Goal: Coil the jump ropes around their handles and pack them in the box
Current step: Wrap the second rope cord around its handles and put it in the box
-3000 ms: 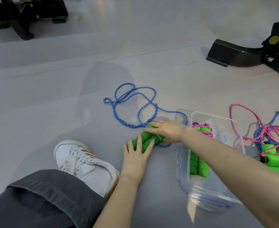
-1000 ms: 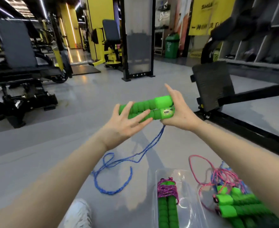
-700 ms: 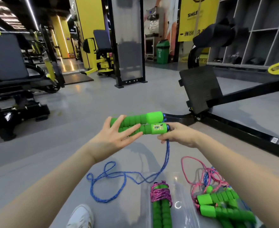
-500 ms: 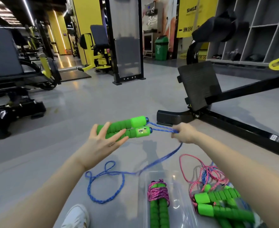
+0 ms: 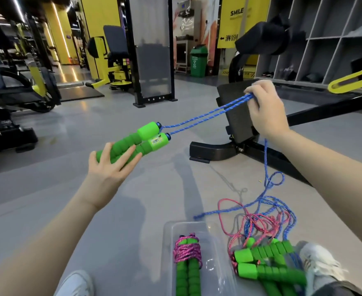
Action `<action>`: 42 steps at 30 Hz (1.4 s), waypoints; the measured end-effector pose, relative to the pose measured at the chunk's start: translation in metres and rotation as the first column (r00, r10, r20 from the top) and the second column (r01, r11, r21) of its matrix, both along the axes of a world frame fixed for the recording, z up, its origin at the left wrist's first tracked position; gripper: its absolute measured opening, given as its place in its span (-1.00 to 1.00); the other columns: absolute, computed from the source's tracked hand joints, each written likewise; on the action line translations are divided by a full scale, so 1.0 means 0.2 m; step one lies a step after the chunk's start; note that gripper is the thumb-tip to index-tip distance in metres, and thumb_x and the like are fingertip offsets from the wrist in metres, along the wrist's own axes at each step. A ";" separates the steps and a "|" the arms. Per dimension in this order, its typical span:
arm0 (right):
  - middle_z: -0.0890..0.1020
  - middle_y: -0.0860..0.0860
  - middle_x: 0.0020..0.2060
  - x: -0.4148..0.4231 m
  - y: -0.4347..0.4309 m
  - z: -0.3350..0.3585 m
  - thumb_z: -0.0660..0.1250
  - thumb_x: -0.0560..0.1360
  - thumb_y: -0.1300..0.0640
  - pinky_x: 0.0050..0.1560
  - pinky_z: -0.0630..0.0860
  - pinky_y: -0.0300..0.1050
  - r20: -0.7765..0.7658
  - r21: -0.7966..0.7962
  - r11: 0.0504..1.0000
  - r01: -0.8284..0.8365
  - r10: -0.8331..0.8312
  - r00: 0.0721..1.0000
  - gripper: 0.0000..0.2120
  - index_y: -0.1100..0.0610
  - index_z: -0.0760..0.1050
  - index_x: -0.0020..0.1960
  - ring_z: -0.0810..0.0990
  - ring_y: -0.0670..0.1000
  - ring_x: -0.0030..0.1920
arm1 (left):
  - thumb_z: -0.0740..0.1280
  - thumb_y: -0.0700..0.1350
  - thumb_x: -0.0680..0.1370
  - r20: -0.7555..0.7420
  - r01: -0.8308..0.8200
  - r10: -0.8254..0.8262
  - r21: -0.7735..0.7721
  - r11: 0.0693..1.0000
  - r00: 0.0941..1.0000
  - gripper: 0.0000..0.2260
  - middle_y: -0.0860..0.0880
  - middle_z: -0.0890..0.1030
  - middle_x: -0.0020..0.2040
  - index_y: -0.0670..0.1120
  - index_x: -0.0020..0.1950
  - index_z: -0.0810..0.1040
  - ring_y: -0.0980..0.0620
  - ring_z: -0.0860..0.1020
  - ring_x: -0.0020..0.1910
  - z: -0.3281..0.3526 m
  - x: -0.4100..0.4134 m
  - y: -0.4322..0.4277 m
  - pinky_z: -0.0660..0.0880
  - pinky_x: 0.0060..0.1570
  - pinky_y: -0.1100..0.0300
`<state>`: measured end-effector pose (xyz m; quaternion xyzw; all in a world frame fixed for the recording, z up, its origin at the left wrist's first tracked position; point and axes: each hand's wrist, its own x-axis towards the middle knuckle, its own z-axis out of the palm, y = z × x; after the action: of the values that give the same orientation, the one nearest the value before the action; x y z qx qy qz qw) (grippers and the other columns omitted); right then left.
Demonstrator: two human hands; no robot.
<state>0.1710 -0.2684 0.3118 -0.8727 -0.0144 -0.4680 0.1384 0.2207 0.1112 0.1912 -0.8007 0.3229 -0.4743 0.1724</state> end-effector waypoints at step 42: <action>0.13 0.05 0.52 -0.22 0.02 -0.65 0.48 0.36 -0.08 0.43 0.20 -0.08 -0.993 -0.079 0.997 -0.004 -0.079 -0.084 0.03 -0.01 -0.17 0.54 0.26 0.07 0.45 | -0.27 -0.35 0.56 -0.043 0.125 -0.119 0.165 0.978 0.992 -0.44 -0.13 0.52 0.32 -0.11 0.38 0.36 -0.44 0.50 0.05 -0.06 -0.13 0.05 0.40 -0.17 -0.15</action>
<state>0.1266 -0.2635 0.1824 -0.9388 0.1031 0.3220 0.0666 0.1945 0.1212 0.1785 -0.7697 0.4130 -0.4418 0.2044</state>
